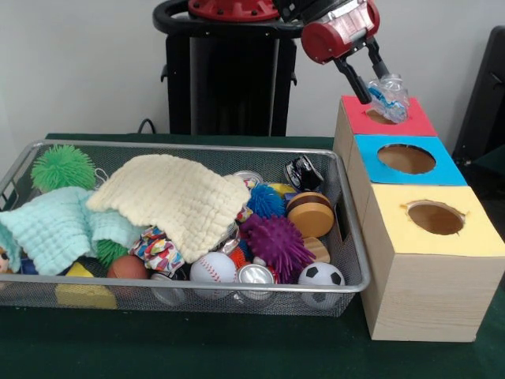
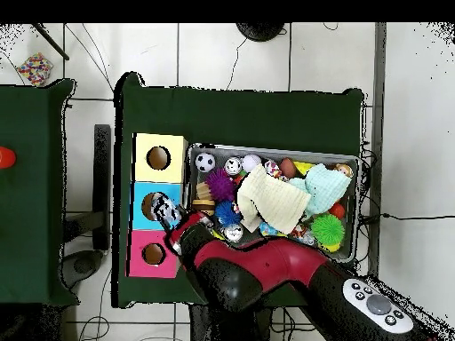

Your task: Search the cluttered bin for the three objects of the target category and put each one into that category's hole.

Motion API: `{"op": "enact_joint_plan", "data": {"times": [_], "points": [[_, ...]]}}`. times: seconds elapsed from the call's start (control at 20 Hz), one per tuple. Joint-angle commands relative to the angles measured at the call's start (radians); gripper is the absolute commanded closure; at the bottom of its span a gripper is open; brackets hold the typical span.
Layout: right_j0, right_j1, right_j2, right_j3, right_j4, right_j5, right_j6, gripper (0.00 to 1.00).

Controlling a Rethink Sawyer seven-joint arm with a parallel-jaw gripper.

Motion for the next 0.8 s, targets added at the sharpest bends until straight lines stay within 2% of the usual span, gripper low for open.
{"op": "enact_joint_plan", "data": {"times": [0.05,0.6,0.8], "points": [[0.021,0.07,-0.07,-0.091,-0.05,-0.039,0.139,1.0],[0.039,0.093,-0.088,-0.111,-0.062,-0.053,0.127,1.0],[0.052,0.139,-0.102,-0.14,-0.079,-0.075,0.12,1.0]]}}
